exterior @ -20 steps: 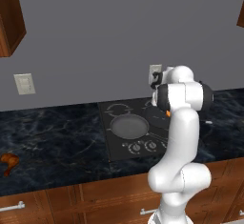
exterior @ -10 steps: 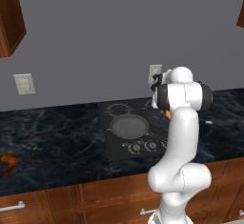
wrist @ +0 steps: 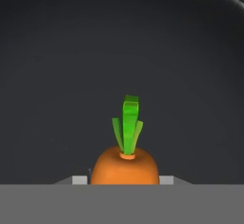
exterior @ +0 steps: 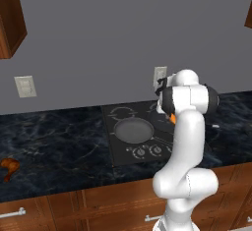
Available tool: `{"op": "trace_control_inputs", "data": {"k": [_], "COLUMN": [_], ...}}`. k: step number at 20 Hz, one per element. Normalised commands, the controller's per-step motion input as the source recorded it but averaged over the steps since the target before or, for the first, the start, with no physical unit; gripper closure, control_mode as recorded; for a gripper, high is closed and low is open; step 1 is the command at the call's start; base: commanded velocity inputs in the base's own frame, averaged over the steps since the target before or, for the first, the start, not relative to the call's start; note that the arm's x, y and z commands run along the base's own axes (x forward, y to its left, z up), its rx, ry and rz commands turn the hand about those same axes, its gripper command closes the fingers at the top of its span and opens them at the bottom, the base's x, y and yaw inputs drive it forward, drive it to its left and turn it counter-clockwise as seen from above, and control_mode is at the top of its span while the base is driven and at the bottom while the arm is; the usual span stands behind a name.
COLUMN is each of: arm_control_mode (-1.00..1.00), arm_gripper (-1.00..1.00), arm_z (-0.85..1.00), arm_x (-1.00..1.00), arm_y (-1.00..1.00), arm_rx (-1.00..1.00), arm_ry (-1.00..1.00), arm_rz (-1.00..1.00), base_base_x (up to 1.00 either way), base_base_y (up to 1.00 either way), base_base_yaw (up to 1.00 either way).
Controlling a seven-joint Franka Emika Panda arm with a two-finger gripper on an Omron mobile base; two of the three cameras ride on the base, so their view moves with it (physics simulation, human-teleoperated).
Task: Place both pans onto different burners. Then place the carrot and the chicken drumstick on different pans.
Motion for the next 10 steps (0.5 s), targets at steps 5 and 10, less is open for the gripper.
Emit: {"op": "trace_control_inputs", "data": {"k": [5, 10], "arm_control_mode": [-1.00, -1.00], "arm_gripper": [-1.00, -1.00], "arm_z": [0.00, 0.00], "arm_x": [0.00, 0.00], "arm_y": [0.00, 0.00], "arm_rx": [0.00, 0.00], "arm_ry": [0.00, 0.00], "arm_rz": [0.00, 0.00], "base_base_x": [0.00, 0.00], "base_base_y": [0.00, 0.00], "base_base_yaw": [0.00, 0.00]}}
